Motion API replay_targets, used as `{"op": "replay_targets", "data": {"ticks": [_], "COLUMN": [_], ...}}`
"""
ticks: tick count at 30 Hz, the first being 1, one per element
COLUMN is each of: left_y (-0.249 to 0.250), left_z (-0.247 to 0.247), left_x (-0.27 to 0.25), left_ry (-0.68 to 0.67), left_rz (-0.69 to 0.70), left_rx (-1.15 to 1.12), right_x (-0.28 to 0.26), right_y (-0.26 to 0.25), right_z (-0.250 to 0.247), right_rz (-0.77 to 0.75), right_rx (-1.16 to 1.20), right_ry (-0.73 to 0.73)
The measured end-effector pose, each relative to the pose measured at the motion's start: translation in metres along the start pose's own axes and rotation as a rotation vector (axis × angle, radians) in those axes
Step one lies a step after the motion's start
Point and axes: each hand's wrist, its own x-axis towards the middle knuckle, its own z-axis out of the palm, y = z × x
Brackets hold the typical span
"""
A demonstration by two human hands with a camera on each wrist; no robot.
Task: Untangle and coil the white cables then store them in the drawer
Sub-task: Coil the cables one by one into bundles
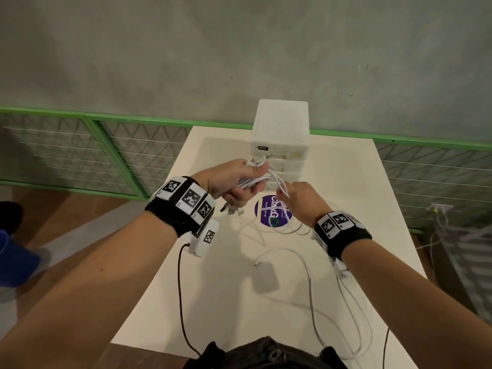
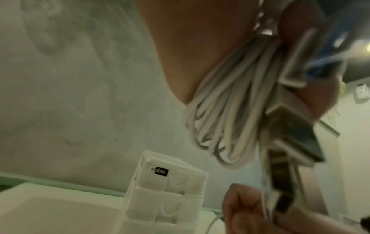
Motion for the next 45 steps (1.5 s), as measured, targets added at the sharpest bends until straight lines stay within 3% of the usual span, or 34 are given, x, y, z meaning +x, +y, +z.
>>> {"op": "replay_targets", "data": {"ticks": [5, 9, 13, 15, 18, 21, 23, 25, 26, 28, 29, 30, 32, 34, 38, 40, 45], "left_y": [0.012, 0.022, 0.038, 0.049, 0.056, 0.045, 0.029, 0.011, 0.006, -0.006, -0.013, -0.017, -0.026, -0.029, -0.029, -0.027, -0.011], "left_z": [0.005, -0.001, 0.001, 0.002, 0.002, -0.009, -0.022, -0.034, -0.035, -0.031, -0.031, -0.029, -0.028, -0.018, 0.004, 0.008, 0.007], "left_x": [0.001, 0.0, 0.003, 0.005, 0.011, 0.02, 0.025, 0.026, 0.023, 0.018, 0.017, 0.014, 0.009, 0.008, 0.016, 0.016, 0.008], "left_ry": [-0.092, -0.039, 0.145, 0.343, 0.712, 0.933, 1.056, 1.116, 1.04, 0.755, 0.644, 0.565, 0.477, 0.414, 0.352, 0.301, 0.142], "left_rz": [0.188, 0.41, 0.585, 0.654, 0.743, 0.864, 0.846, 0.736, 0.611, 0.234, 0.083, -0.01, -0.121, -0.143, -0.159, -0.155, 0.001], "left_rx": [-0.227, -0.434, -0.63, -0.69, -0.521, -0.285, -0.048, 0.342, 0.591, 1.066, 1.179, 1.193, 1.001, 0.818, 0.745, 0.519, 0.151], "right_x": [0.001, 0.0, 0.001, -0.001, -0.004, -0.002, -0.001, 0.0, 0.001, 0.008, 0.012, 0.014, 0.018, 0.022, 0.032, 0.033, 0.037], "right_y": [-0.015, -0.02, -0.025, -0.028, -0.037, -0.045, -0.048, -0.052, -0.053, -0.05, -0.047, -0.042, -0.029, -0.019, -0.008, -0.004, -0.004], "right_z": [0.01, 0.02, 0.032, 0.039, 0.039, 0.032, 0.027, 0.021, 0.018, 0.009, 0.004, -0.002, -0.014, -0.021, -0.026, -0.028, -0.026], "right_rz": [0.01, 0.043, 0.086, 0.09, 0.008, -0.108, -0.221, -0.329, -0.355, -0.35, -0.327, -0.3, -0.248, -0.213, -0.156, -0.126, -0.148], "right_rx": [0.222, 0.282, 0.277, 0.21, 0.18, 0.169, 0.164, 0.165, 0.164, 0.169, 0.173, 0.179, 0.18, 0.154, 0.099, 0.064, 0.097], "right_ry": [0.049, 0.012, -0.107, -0.163, -0.2, -0.202, -0.142, -0.044, 0.001, 0.07, 0.088, 0.107, 0.149, 0.158, 0.19, 0.228, 0.262]}}
